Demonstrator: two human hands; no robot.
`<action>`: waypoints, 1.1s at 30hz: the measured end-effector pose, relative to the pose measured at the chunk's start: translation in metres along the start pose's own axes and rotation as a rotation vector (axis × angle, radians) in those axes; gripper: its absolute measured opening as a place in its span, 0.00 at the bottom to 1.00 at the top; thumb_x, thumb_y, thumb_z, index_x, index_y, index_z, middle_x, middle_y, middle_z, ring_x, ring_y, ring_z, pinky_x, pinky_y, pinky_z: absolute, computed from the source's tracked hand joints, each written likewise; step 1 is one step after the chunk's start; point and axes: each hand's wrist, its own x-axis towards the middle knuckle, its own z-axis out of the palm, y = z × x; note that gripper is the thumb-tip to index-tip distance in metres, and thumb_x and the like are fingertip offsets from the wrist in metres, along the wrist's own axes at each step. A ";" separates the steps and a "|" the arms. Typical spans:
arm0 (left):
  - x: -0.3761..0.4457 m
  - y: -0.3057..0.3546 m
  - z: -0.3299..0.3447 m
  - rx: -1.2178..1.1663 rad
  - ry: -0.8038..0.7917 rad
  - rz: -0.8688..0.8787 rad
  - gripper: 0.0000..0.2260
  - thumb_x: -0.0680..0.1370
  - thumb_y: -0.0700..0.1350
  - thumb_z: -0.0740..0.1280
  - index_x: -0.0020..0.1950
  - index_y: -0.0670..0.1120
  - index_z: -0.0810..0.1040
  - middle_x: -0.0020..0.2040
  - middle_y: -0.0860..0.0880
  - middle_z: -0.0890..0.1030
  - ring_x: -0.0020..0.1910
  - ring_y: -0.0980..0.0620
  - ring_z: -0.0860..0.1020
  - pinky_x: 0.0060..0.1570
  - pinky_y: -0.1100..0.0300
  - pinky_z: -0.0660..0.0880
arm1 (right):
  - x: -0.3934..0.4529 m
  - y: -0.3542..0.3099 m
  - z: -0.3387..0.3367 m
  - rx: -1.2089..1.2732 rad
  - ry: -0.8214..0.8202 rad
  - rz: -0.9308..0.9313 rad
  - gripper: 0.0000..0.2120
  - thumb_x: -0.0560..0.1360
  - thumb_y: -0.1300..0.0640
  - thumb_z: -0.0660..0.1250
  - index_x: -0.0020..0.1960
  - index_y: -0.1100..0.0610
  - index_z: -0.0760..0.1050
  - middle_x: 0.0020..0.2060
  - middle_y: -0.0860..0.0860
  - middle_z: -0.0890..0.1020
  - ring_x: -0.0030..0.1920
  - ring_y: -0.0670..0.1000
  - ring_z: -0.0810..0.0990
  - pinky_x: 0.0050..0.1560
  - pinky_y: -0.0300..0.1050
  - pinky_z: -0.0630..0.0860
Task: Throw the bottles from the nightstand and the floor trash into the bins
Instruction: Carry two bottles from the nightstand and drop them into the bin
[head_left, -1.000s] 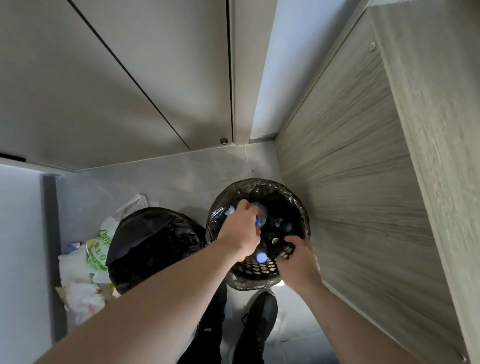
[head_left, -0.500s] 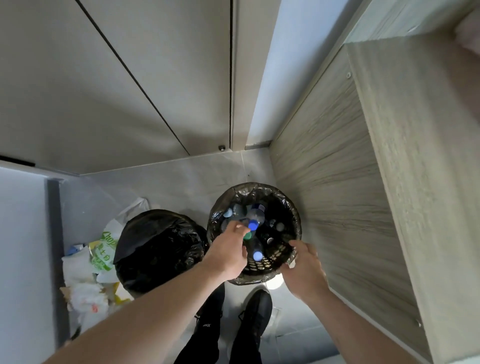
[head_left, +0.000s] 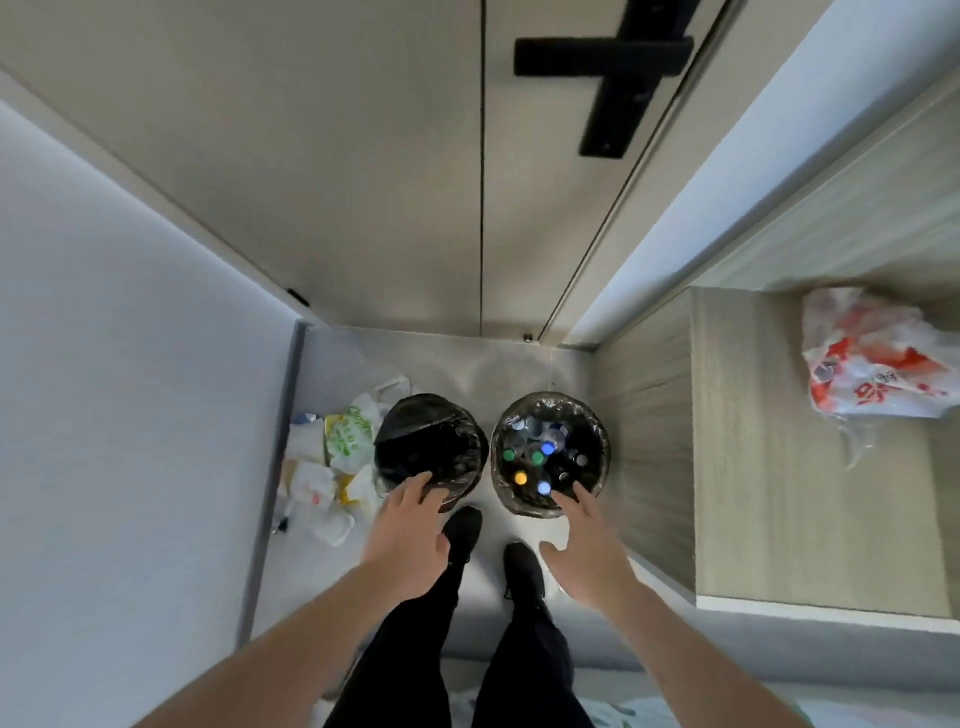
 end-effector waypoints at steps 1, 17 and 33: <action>-0.022 -0.004 -0.005 0.006 0.017 -0.032 0.29 0.81 0.49 0.63 0.81 0.52 0.59 0.83 0.48 0.51 0.82 0.43 0.51 0.80 0.49 0.55 | -0.013 -0.008 -0.004 -0.028 -0.016 -0.030 0.36 0.77 0.47 0.67 0.82 0.46 0.57 0.83 0.45 0.48 0.82 0.53 0.54 0.77 0.53 0.64; -0.331 -0.044 0.037 -0.333 0.495 -0.712 0.35 0.80 0.60 0.58 0.84 0.53 0.49 0.83 0.48 0.34 0.81 0.43 0.33 0.79 0.44 0.36 | -0.162 -0.173 0.001 -0.675 -0.275 -0.732 0.38 0.80 0.41 0.64 0.83 0.43 0.48 0.83 0.45 0.40 0.83 0.56 0.41 0.81 0.57 0.50; -0.525 -0.142 0.117 -0.674 0.883 -1.204 0.37 0.80 0.62 0.61 0.84 0.55 0.47 0.82 0.51 0.32 0.81 0.44 0.33 0.80 0.45 0.41 | -0.313 -0.376 0.185 -1.177 -0.487 -1.268 0.39 0.81 0.39 0.61 0.83 0.42 0.43 0.81 0.43 0.35 0.82 0.54 0.37 0.82 0.55 0.46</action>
